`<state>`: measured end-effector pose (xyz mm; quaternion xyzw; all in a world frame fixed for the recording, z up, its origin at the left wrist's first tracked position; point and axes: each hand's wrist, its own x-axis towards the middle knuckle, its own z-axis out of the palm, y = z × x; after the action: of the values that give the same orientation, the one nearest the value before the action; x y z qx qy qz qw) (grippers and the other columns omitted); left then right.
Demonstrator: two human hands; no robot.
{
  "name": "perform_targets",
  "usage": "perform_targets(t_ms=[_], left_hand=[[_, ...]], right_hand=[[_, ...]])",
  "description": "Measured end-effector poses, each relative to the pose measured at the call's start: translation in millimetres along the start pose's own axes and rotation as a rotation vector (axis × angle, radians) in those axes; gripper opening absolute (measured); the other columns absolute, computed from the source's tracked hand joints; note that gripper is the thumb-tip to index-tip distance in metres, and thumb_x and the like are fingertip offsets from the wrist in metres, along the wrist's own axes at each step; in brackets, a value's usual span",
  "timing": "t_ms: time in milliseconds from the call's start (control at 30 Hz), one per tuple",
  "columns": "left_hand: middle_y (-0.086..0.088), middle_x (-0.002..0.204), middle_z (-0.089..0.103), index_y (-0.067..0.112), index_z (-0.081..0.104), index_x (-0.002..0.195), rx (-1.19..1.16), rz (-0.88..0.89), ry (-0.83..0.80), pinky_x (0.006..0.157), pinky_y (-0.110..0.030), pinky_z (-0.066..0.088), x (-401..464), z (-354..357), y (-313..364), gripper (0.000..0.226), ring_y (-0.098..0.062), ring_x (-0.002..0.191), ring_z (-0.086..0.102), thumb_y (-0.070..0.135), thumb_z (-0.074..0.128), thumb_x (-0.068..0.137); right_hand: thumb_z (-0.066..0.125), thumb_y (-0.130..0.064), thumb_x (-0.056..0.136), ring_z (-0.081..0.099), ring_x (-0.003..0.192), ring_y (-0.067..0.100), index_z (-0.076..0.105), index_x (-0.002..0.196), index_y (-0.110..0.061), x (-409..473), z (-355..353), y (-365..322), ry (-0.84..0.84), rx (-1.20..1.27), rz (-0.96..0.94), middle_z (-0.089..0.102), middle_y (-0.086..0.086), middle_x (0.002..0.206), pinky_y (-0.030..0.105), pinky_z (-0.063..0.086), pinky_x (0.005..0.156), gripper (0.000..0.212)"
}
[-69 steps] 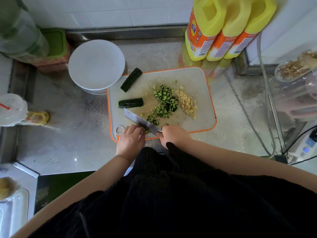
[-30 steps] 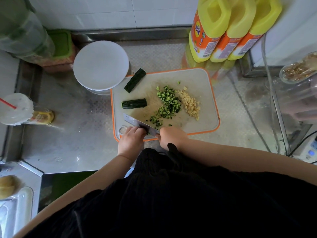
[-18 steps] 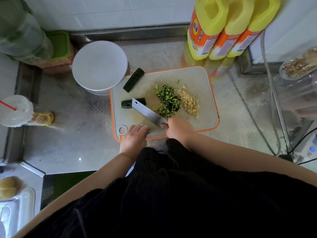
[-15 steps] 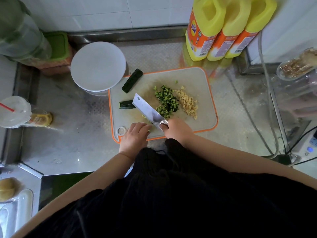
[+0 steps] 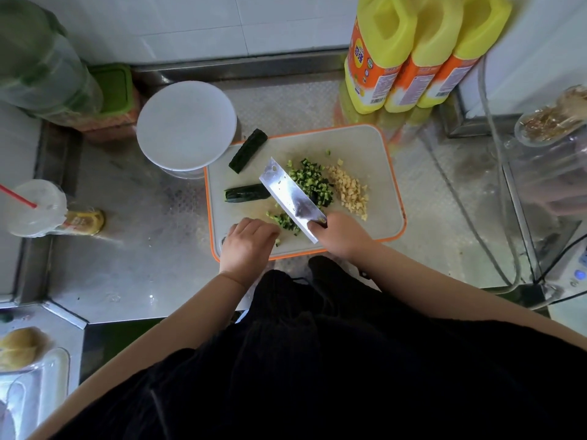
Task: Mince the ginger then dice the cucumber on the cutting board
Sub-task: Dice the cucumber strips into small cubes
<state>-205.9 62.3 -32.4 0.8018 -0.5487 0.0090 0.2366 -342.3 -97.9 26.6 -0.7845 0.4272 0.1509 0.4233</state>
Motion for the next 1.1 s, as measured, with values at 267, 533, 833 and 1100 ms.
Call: perform_targets(t_ms=[267,533,833,1100], left_hand=[[-0.004,0.073,0.056,0.01,0.049,0.079,-0.135,-0.42,-0.142,0.065,-0.04,0.044,20.2,-10.8,6.8,0.012,-0.026,0.083,0.048,0.002,0.057,0.083],[-0.004,0.115,0.057,0.012,0.058,0.109,-0.119,-0.653,-0.066,0.087,-0.034,0.037,20.4,-23.6,-24.1,0.028,-0.027,0.108,0.047,-0.001,0.049,0.086],[-0.003,0.139,0.048,0.024,0.05,0.139,0.076,-0.399,-0.526,0.104,-0.047,0.04,75.5,-29.3,-60.8,0.044,-0.027,0.127,0.04,0.023,0.058,0.096],[-0.007,0.12,0.053,0.019,0.057,0.131,0.106,-0.394,-0.489,0.088,-0.04,0.045,82.1,-33.7,-59.0,0.041,-0.028,0.112,0.051,0.032,0.062,0.093]], right_hand=[[0.047,-0.033,0.094,0.032,0.052,0.017,0.032,0.063,-0.013,2.8,-5.6,8.4,0.063,-0.014,0.0,0.034,0.002,0.059,0.03,0.023,0.049,0.04],[0.05,-0.038,0.093,0.038,0.057,0.02,0.037,0.066,-0.013,7.4,-18.6,20.6,-0.05,-0.208,-0.128,0.038,0.005,0.063,0.031,0.026,0.053,0.04],[0.048,-0.037,0.089,0.037,0.052,0.019,0.04,0.062,-0.013,5.7,-15.3,19.1,-0.15,-0.5,-0.267,0.038,0.001,0.057,0.03,0.03,0.052,0.037],[0.046,-0.038,0.091,0.037,0.053,0.017,0.044,0.068,-0.013,10.6,-1.7,10.7,-0.235,-0.535,-0.255,0.041,0.0,0.061,0.03,0.028,0.053,0.034]])
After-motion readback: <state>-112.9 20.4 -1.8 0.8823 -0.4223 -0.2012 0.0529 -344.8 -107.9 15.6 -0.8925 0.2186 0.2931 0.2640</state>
